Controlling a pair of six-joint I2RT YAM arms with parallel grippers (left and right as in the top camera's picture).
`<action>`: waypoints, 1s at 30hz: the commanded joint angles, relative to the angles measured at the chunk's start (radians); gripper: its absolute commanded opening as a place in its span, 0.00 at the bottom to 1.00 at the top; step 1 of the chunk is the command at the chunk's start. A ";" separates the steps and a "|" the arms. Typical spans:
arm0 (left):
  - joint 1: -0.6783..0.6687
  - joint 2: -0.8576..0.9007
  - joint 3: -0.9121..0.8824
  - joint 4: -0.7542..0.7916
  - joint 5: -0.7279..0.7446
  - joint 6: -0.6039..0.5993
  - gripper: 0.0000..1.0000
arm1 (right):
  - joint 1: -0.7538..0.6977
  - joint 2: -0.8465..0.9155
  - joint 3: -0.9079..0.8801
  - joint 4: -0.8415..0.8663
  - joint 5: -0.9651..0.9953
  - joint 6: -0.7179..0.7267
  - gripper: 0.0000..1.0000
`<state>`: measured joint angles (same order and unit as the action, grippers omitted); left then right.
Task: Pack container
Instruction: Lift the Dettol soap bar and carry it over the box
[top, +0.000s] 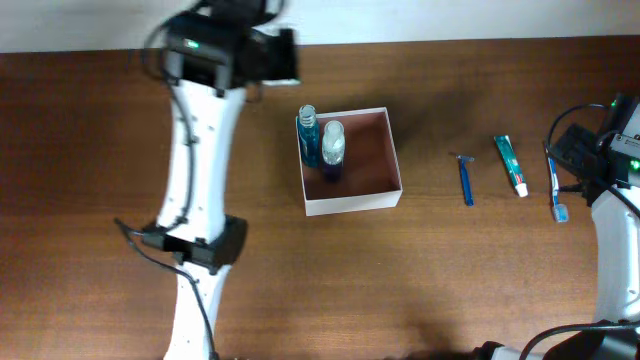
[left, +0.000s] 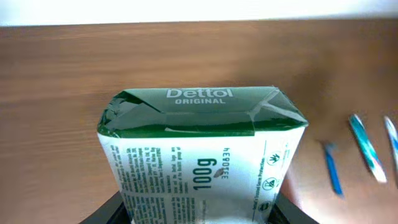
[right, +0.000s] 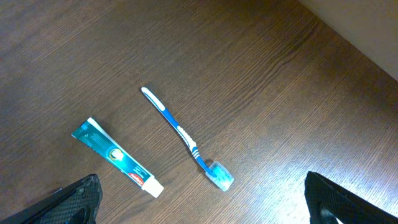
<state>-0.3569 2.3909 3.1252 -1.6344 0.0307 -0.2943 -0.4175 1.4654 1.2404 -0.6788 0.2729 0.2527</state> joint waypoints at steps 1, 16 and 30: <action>-0.124 -0.034 0.013 -0.010 0.014 0.053 0.35 | -0.003 0.002 0.009 0.003 0.020 -0.006 0.98; -0.395 -0.033 -0.074 -0.053 -0.012 0.534 0.35 | -0.003 0.002 0.009 0.003 0.020 -0.006 0.99; -0.400 -0.033 -0.492 -0.026 -0.043 0.712 0.36 | -0.003 0.002 0.009 0.003 0.020 -0.006 0.99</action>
<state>-0.7597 2.3863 2.6820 -1.6806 0.0219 0.3424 -0.4175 1.4654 1.2404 -0.6788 0.2729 0.2531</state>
